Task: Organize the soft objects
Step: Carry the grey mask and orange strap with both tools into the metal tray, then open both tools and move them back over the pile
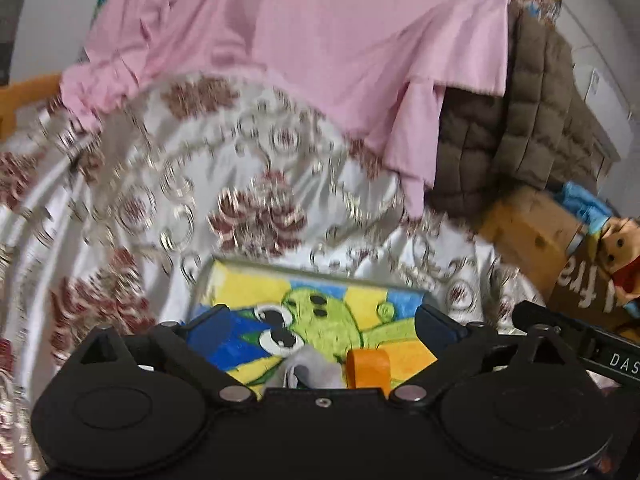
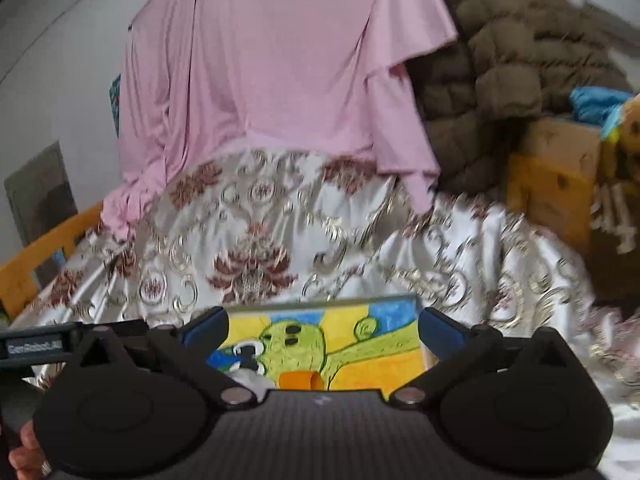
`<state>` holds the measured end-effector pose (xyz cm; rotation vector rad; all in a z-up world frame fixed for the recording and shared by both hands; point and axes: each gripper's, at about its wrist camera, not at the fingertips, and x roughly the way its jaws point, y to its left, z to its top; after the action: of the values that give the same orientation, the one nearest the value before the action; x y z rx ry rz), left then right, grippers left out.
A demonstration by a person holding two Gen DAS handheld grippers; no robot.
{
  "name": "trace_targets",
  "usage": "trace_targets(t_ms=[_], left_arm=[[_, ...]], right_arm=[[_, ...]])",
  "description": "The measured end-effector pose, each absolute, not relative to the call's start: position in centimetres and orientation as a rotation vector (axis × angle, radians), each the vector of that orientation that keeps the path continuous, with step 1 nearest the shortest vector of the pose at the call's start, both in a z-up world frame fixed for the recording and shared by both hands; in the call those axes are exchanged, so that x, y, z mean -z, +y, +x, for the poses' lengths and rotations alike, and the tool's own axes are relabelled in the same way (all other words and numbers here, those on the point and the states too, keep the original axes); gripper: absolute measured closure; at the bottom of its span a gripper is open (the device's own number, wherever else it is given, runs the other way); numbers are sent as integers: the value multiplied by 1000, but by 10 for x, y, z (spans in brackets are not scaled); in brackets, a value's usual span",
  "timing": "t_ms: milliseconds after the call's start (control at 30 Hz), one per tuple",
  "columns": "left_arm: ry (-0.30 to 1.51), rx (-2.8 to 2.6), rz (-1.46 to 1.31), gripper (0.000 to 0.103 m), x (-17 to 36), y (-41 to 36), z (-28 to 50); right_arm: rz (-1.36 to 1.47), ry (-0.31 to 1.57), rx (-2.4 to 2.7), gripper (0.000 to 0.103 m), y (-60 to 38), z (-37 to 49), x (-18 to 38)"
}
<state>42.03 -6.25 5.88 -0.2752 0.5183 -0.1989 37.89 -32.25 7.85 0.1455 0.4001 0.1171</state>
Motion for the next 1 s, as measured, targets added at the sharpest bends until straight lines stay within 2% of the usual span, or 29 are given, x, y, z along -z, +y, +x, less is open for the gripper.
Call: trace_targets(t_ms=[100, 500, 1000], left_arm=[[462, 189, -278, 1, -76, -55, 393], [227, 240, -218, 1, -126, -46, 272], [182, 265, -197, 1, -116, -39, 163]], right_arm=[[138, 336, -90, 0, -319, 351, -95], [57, 35, -44, 0, -295, 213, -145], [-40, 0, 43, 0, -252, 106, -119]])
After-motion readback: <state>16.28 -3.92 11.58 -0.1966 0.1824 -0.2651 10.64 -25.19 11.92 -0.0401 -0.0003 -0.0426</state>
